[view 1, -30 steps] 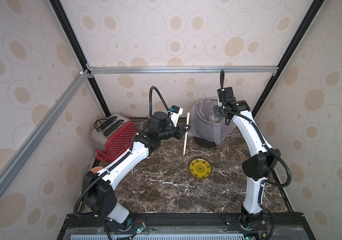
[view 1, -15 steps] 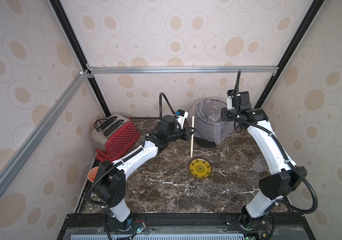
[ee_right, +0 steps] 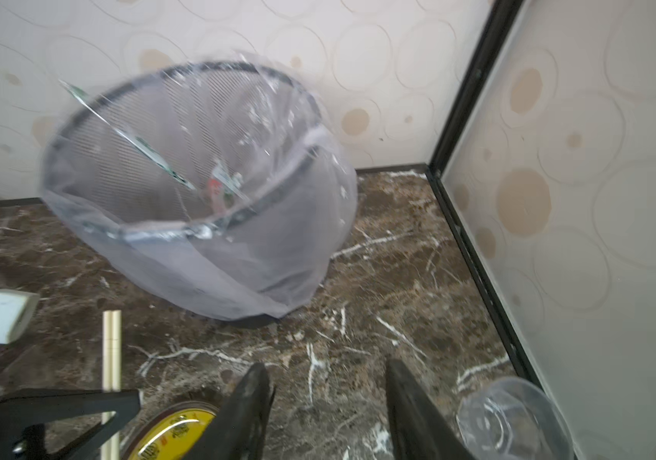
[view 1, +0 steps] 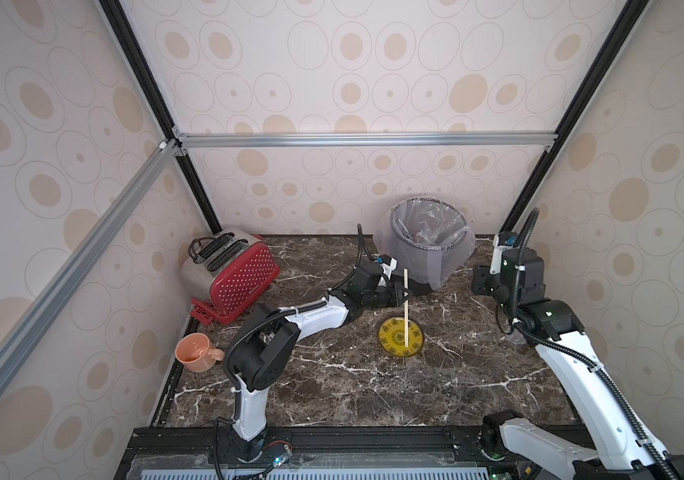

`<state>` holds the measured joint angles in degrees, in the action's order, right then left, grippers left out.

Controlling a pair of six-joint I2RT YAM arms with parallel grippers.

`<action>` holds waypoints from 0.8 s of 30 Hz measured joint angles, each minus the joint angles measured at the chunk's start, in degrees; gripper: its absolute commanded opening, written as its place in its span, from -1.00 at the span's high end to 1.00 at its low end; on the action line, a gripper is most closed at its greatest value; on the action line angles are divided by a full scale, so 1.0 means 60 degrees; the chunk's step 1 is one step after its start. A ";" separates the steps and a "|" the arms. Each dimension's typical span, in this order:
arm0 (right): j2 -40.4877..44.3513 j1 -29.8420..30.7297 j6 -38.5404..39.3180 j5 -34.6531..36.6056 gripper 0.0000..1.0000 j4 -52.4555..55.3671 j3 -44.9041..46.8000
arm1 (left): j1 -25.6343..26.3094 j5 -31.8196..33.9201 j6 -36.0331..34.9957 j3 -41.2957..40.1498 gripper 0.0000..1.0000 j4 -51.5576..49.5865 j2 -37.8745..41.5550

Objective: Remove the packaging of disposable chopsticks
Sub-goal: Place the disposable chopsticks on the plate.

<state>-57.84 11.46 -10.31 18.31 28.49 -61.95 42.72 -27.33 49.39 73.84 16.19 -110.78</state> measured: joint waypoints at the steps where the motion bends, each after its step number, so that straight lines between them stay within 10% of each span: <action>1: 0.0204 -0.0076 -0.0098 0.0178 0.01 -0.0120 0.0568 | 0.0022 0.0000 0.0029 0.0000 1.00 0.0004 -0.0142; 9: 0.0481 -0.0120 -0.0616 0.0324 0.04 -0.0619 0.3129 | 0.0025 0.0007 0.0076 -0.0011 1.00 0.0000 -0.0991; 24: 0.0590 -0.0120 -0.0707 0.0259 0.03 -0.1413 0.3242 | 0.0171 0.0102 0.0208 -0.0109 0.78 -0.0248 -0.1344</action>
<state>-54.30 10.74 -14.55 19.86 20.01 -42.50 43.75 -26.72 50.63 73.19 14.70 -118.85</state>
